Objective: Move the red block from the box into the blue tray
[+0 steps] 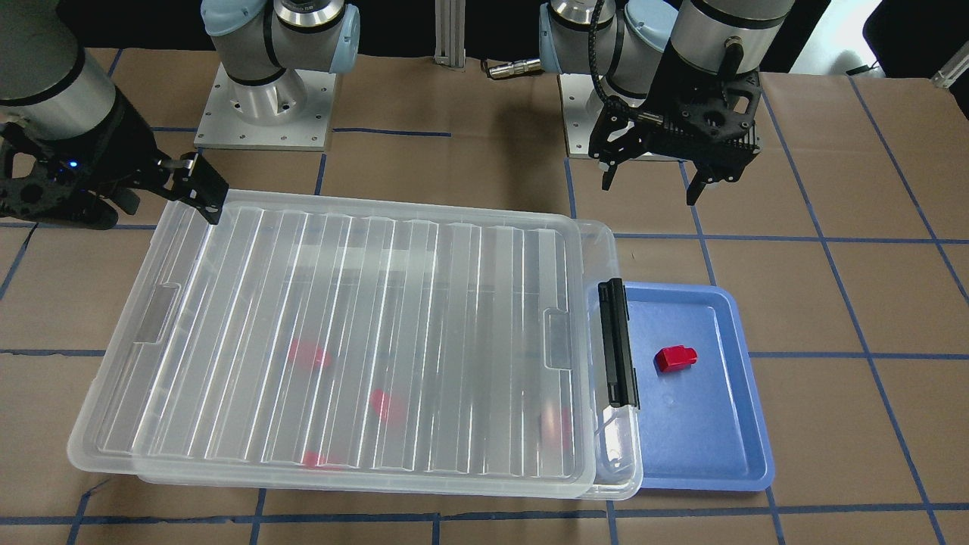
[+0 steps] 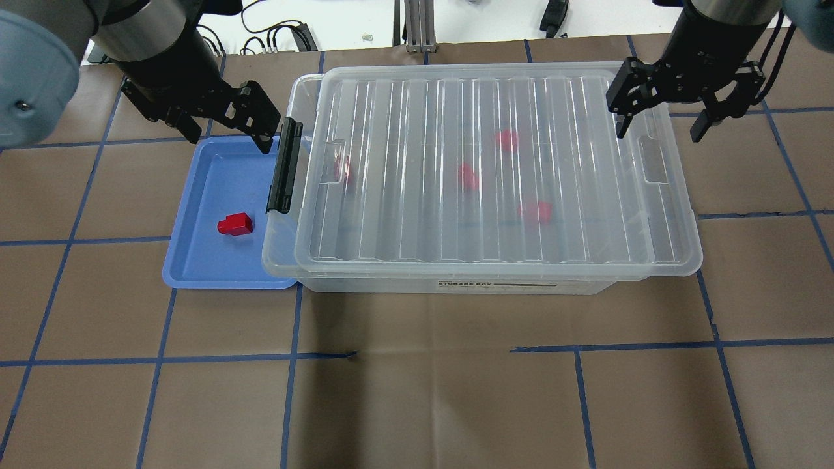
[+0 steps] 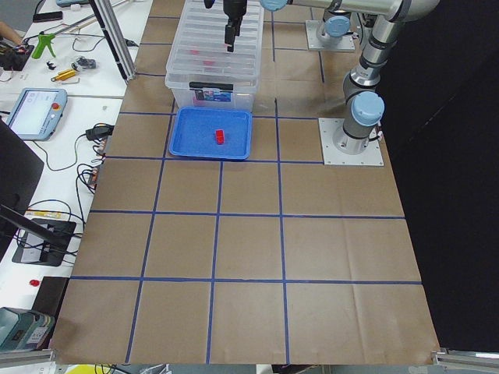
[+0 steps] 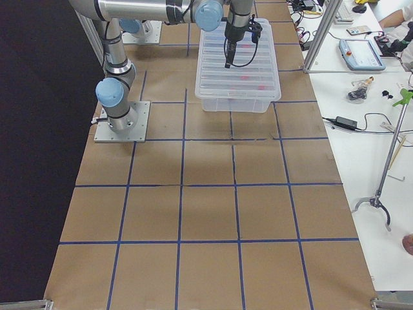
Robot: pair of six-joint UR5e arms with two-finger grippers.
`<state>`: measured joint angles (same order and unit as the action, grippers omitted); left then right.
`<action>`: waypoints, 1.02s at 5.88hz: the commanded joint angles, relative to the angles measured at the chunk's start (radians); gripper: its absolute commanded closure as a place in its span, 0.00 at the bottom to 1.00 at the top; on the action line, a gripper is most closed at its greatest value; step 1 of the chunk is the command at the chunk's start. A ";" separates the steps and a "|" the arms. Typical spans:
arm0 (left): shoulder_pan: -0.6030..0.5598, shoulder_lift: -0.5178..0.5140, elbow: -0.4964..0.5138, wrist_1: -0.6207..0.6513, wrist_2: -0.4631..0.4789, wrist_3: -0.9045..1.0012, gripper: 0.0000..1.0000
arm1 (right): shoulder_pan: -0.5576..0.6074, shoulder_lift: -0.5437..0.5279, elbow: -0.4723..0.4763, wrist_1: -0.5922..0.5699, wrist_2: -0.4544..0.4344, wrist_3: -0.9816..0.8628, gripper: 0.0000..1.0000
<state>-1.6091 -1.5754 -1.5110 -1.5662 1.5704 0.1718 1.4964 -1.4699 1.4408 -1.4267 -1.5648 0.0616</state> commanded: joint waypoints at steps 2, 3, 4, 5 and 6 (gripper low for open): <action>0.002 0.000 0.000 0.000 -0.001 0.000 0.02 | 0.056 -0.003 -0.002 0.026 0.023 0.043 0.00; 0.003 0.000 0.000 0.000 0.000 0.000 0.02 | 0.056 -0.003 -0.003 0.020 0.016 0.035 0.00; 0.003 0.000 0.000 0.000 0.000 0.000 0.02 | 0.056 -0.003 -0.004 0.018 0.019 0.035 0.00; 0.003 0.000 0.000 0.000 0.000 0.000 0.02 | 0.056 -0.003 -0.004 0.017 0.019 0.038 0.00; 0.003 0.000 0.000 0.000 -0.001 0.000 0.02 | 0.056 -0.003 -0.005 0.014 0.020 0.038 0.00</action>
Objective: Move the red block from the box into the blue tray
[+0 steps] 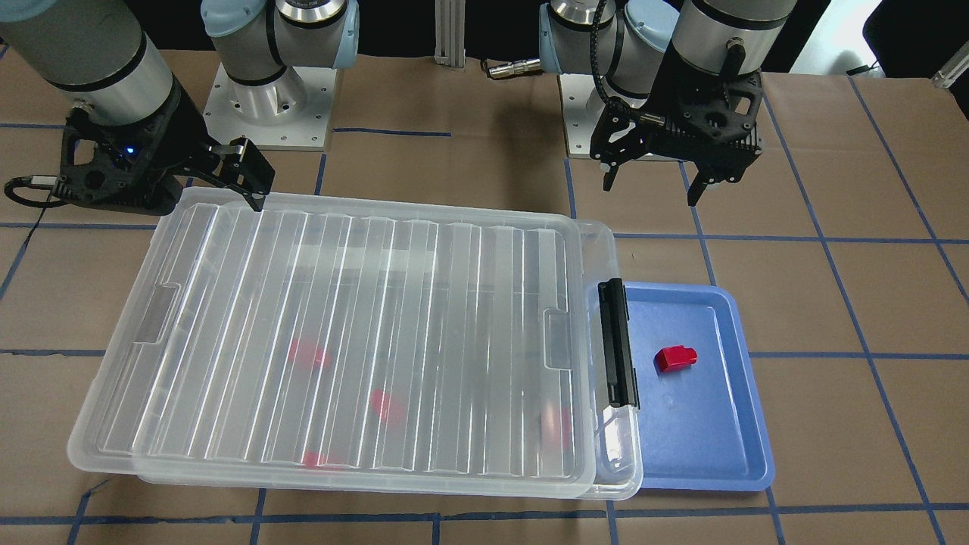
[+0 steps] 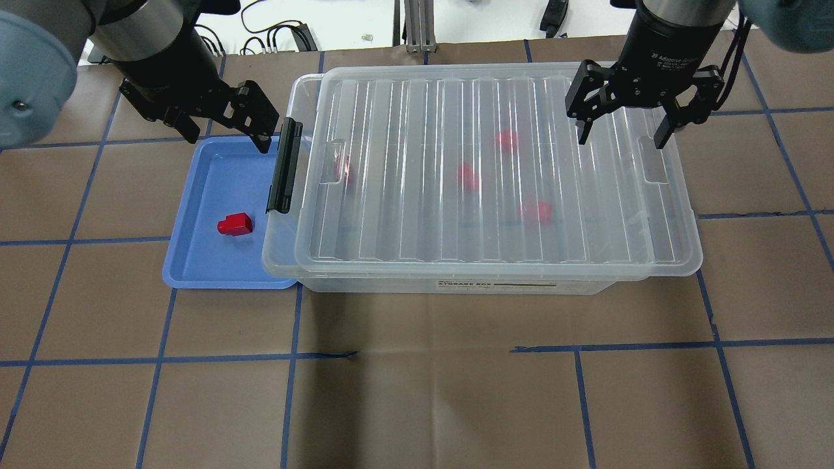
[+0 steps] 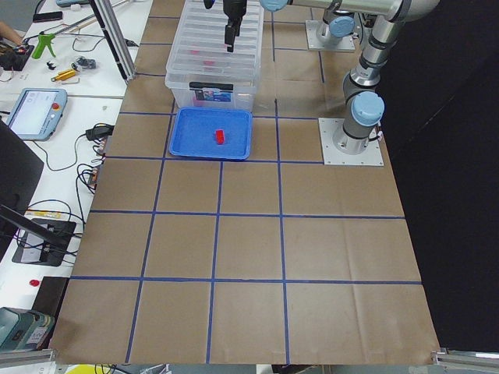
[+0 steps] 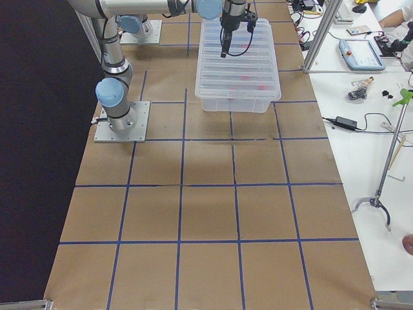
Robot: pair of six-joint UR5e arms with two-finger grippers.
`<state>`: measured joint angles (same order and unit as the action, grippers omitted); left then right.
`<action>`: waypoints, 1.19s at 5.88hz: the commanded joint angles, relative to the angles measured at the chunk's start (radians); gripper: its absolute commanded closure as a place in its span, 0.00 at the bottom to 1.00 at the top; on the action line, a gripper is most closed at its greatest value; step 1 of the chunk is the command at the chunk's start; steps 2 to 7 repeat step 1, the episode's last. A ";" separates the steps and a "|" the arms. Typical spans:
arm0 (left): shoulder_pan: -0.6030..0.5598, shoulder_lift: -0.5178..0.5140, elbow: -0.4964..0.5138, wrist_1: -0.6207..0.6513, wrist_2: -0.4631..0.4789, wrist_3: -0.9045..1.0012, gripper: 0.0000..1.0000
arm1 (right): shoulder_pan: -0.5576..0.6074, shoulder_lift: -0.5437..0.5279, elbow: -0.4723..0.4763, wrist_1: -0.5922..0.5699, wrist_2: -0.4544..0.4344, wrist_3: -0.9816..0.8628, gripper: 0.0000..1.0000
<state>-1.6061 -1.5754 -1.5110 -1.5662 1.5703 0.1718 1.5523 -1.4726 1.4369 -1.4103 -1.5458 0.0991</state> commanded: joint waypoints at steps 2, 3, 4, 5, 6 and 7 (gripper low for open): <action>0.000 0.000 0.000 0.000 -0.001 0.000 0.02 | 0.000 0.000 -0.004 -0.003 0.001 0.001 0.00; 0.000 0.000 0.000 0.000 -0.001 0.000 0.02 | 0.000 0.000 -0.004 -0.003 0.001 0.001 0.00; 0.000 0.000 0.000 0.000 -0.001 0.000 0.02 | 0.000 0.000 -0.004 -0.003 0.001 0.001 0.00; 0.000 0.000 0.000 0.000 -0.001 0.000 0.02 | 0.000 0.000 -0.004 -0.003 0.001 0.001 0.00; 0.000 0.000 0.000 0.000 -0.001 0.000 0.02 | 0.000 0.000 -0.004 -0.003 0.001 0.001 0.00; 0.000 0.000 0.000 0.000 -0.001 0.000 0.02 | 0.000 0.000 -0.004 -0.003 0.001 0.001 0.00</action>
